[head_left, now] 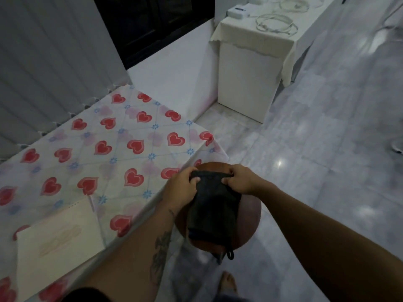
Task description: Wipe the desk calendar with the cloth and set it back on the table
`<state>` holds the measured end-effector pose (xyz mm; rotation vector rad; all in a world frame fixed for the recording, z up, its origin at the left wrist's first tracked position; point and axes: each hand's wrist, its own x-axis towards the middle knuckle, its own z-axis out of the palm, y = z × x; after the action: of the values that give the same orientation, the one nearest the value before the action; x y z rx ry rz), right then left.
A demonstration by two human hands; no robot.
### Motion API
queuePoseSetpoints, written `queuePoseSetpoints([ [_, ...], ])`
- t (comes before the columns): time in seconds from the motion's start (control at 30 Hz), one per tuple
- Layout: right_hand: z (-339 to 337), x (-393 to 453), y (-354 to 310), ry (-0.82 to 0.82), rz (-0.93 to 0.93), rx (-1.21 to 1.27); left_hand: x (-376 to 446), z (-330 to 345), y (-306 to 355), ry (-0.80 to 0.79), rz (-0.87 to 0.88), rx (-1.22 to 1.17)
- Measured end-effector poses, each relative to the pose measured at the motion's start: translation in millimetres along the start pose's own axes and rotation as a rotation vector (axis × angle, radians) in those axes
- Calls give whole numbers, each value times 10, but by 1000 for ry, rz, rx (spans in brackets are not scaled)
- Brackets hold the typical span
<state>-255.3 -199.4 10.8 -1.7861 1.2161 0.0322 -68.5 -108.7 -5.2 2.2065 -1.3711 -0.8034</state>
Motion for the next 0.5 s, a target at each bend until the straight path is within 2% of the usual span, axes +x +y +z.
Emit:
queuePoseSetpoints([
  [0.27,52,268,193,90,109,-40,193,25,-179,8,-169,17],
  [0.5,178,166,-274,97,-83,-147,-156,-503,-471,163,-215,-243],
])
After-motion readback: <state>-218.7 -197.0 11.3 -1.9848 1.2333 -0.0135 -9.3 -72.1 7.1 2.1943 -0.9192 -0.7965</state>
